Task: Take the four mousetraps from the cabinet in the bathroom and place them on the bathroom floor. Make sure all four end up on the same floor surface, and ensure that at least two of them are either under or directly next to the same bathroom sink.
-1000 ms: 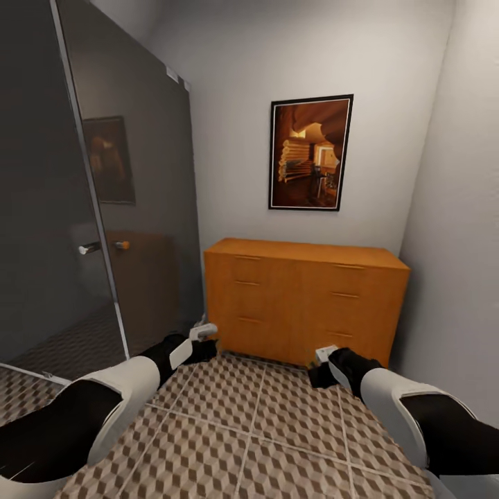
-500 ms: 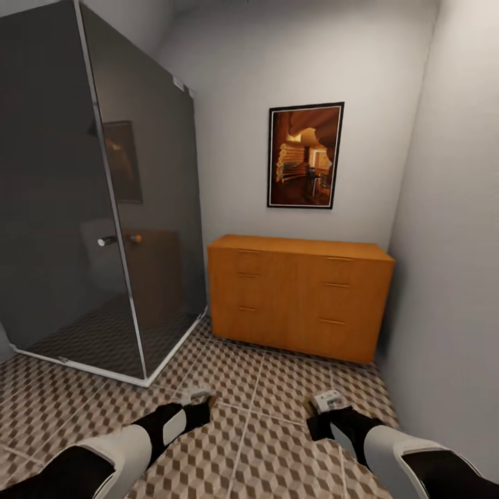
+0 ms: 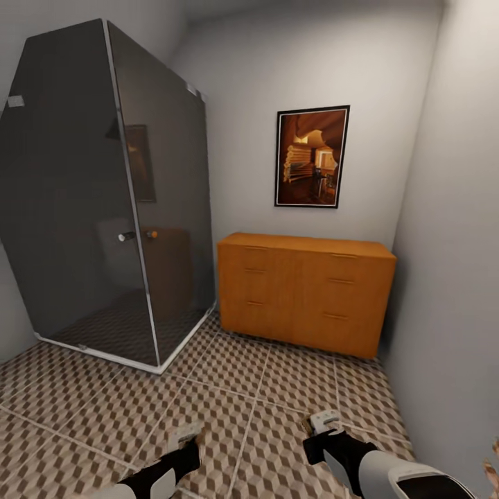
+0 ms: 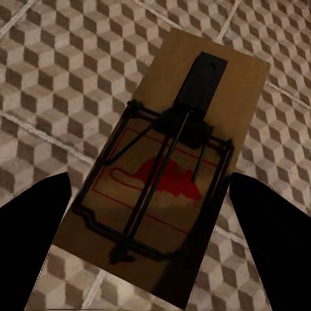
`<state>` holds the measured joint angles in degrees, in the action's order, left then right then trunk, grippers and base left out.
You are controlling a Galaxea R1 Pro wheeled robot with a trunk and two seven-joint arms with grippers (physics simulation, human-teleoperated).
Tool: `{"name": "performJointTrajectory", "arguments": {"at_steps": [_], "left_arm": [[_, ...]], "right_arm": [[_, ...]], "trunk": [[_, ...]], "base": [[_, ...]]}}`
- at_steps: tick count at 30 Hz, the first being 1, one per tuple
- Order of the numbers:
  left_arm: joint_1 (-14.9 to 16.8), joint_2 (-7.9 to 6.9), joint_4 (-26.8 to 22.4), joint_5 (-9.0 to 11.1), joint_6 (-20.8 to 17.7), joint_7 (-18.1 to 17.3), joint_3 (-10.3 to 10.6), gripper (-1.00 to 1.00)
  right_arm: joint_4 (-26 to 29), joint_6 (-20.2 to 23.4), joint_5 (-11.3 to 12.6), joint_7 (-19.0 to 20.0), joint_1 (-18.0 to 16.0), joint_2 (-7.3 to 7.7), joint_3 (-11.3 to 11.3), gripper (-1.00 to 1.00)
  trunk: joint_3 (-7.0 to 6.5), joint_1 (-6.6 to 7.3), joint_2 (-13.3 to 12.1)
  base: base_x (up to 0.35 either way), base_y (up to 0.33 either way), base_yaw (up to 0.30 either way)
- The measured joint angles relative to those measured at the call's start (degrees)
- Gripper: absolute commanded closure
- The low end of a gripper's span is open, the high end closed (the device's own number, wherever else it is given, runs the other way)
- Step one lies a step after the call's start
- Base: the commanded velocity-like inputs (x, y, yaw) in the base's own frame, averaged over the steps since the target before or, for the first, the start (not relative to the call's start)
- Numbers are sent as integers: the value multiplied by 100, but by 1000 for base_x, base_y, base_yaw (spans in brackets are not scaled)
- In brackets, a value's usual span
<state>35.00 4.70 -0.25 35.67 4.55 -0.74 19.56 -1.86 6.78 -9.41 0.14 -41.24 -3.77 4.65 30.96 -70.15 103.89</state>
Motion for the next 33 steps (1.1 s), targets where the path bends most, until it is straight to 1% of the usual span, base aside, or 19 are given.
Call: {"name": "performJointTrajectory", "arguments": {"at_steps": [1, 3, 5, 7, 10, 12, 14, 16, 17, 18, 21, 33], "left_arm": [[-111, -9, 1, 6, 67, -5, -4, 100], [-131, -34, -1, 11, 88, -6, -7, 100], [-145, -91, -1, 24, 190, -4, -9, 100], [-167, -149, 0, 32, 393, 0, -10, 100], [-221, -185, 3, 39, 702, 10, -16, 100], [-244, -205, 6, 76, 927, 22, -17, 100], [-280, -227, 6, 184, 1206, 33, -20, 100], [-296, -246, 6, 292, 1345, 33, -20, 100], [-300, -251, 7, 326, 1376, 33, -19, 100], [-306, -259, 7, 401, 1433, 33, -21, 100], [-312, -266, 6, 459, 1480, 33, -17, 100], [-314, -289, 1, 480, 1521, 47, -17, 100]], "right_arm": [[0, 1, -1, 26, 0, -9, 0, 100], [0, 1, -2, 35, 0, -9, 1, 100], [0, 1, -1, 5, 0, -9, 1, 100], [0, 1, -1, -13, 0, -6, 1, 100], [0, -1, -1, -21, 0, -2, 1, 100], [0, -2, -1, -23, 0, -1, 1, 100], [0, -5, -1, -24, 0, 0, -1, 100], [0, -5, 1, -28, 0, 0, -2, 100], [0, -4, 0, -29, 0, 0, -2, 100], [1, -2, 4, -31, 0, 1, -4, 100], [0, -14, 7, -28, 0, 0, -5, 100], [0, -49, 1, -25, 0, 7, -1, 100]], "trunk": [[1, 0, 0], [0, 0, 0], [0, 0, 0], [0, 0, 0], [0, 0, 0], [0, 0, 0], [0, 0, 0], [0, 0, 0], [0, 0, 0], [0, 0, 0], [0, 0, 0], [0, 0, 0]], "base": [[-1, 0, 290], [0, 0, 291], [0, 0, 292], [0, 0, 292], [0, 0, 292], [0, 0, 230], [0, 0, 109], [0, 0, 56], [0, 0, 25], [0, 0, 24], [0, 0, 131], [0, 0, 271]]}}
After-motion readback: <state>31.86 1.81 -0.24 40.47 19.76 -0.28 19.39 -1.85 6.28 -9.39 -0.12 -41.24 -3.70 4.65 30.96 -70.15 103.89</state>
